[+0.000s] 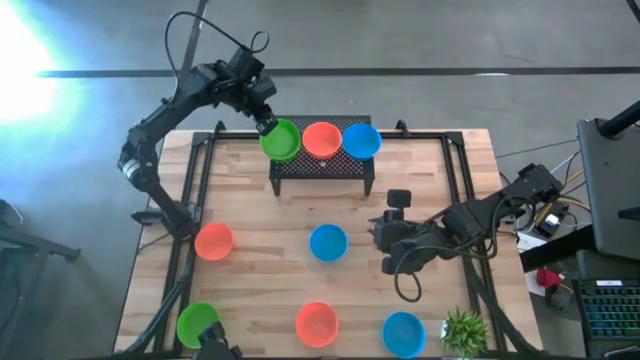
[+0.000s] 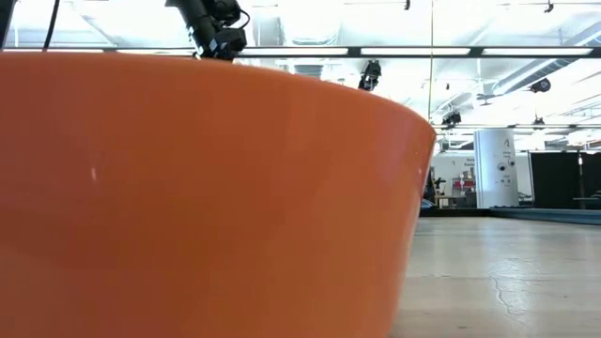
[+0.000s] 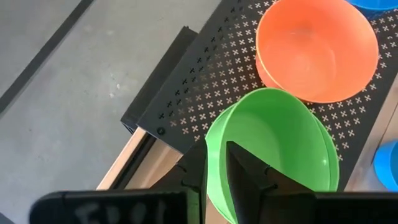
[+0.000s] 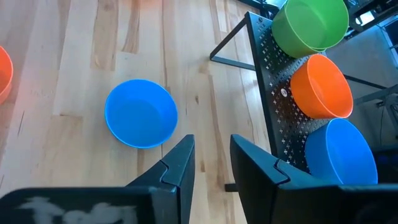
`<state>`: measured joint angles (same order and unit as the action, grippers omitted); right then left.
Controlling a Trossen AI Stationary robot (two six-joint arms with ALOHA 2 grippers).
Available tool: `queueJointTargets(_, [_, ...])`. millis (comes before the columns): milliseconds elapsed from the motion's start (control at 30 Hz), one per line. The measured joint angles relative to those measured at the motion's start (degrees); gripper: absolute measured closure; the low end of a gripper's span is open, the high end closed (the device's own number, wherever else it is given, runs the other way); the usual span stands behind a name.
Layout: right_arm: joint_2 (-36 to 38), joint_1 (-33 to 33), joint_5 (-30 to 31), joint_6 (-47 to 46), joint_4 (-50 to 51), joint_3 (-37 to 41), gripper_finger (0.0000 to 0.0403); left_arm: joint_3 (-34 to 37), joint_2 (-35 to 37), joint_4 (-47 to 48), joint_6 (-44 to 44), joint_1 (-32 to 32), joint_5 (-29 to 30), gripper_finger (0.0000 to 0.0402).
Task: Pick & Place Mini bowls
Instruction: Stack the top green bowl on the green bowl on the shelf
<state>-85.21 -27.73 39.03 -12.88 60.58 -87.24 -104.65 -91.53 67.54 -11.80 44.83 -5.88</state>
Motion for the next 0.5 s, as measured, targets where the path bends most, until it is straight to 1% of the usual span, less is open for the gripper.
queueJointTargets(133, [0.01,-0.01,0.0,0.0,0.0,0.0,0.0304,0.53,-0.05,0.06,-0.66,-0.32,-0.03,0.036])
queueJointTargets(300, [0.04,0.0,0.02,0.0,0.0,0.0,0.0304,2.06,-0.07,0.18,-1.26,-0.49,-0.06,0.0397])
queueJointTargets(500, [0.09,0.0,0.02,0.02,0.02,0.0,0.0311,4.74,-0.07,-0.12,-1.72,-0.47,-0.05,0.0401])
